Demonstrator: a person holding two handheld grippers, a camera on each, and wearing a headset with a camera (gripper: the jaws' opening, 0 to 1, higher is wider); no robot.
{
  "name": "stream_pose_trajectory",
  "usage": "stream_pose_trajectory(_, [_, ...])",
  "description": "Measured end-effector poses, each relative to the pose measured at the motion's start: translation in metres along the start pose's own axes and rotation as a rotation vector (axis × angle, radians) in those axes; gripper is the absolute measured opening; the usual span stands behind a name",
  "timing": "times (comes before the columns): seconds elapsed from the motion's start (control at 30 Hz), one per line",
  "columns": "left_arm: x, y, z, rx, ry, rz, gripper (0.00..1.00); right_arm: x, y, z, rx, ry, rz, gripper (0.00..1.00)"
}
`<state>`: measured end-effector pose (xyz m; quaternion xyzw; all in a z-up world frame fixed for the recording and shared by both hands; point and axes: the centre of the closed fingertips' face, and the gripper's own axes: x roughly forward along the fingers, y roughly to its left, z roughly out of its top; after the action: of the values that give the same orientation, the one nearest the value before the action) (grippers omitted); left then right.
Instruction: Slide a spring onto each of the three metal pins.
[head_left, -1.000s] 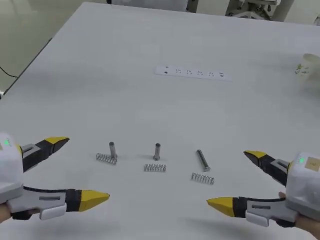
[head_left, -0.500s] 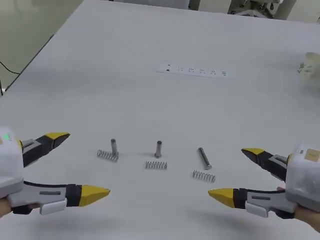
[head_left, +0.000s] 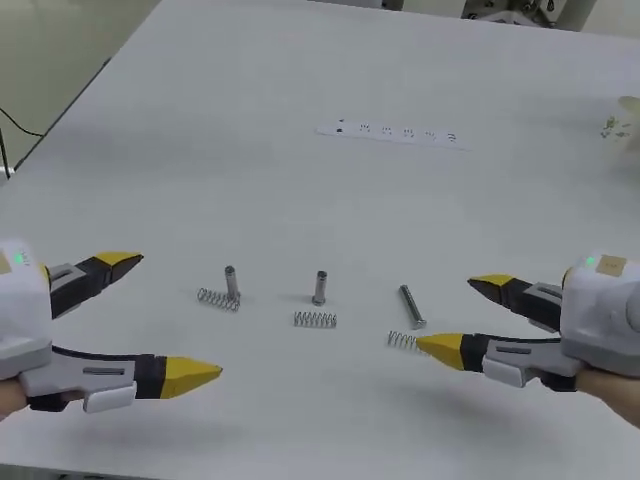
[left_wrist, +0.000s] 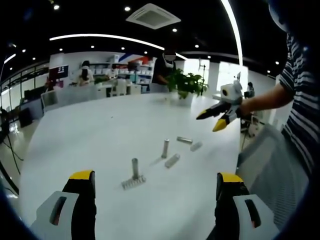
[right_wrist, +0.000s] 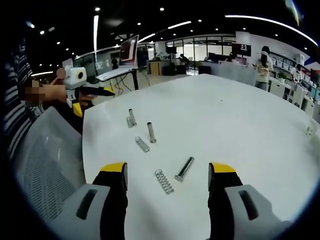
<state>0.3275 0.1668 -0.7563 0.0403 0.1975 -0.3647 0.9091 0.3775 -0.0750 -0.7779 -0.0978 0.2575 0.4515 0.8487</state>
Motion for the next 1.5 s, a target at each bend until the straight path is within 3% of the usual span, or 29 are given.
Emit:
stream_pose_trajectory(0.3, [0.0, 0.001, 0.002, 0.014, -0.003, -0.017, 0.98, 0.01, -0.006, 0.007, 0.036, 0.025, 0.004, 0.54])
stream_pose_trajectory(0.63, [0.001, 0.002, -0.002, 0.013, -0.004, -0.024, 0.98, 0.03, -0.013, 0.004, 0.051, 0.102, 0.0, 0.45])
stream_pose_trajectory(1.03, [0.003, 0.004, 0.0, 0.01, -0.034, -0.028, 0.98, 0.049, -0.028, -0.004, 0.13, 0.199, -0.035, 0.35])
stream_pose_trajectory(1.23, [0.005, 0.005, 0.002, 0.01, -0.066, -0.025, 0.98, 0.056, -0.03, -0.008, 0.154, 0.234, -0.042, 0.32])
stream_pose_trajectory(1.5, [0.007, 0.004, 0.0, 0.008, -0.075, -0.018, 0.98, 0.068, -0.033, -0.015, 0.177, 0.286, -0.05, 0.27])
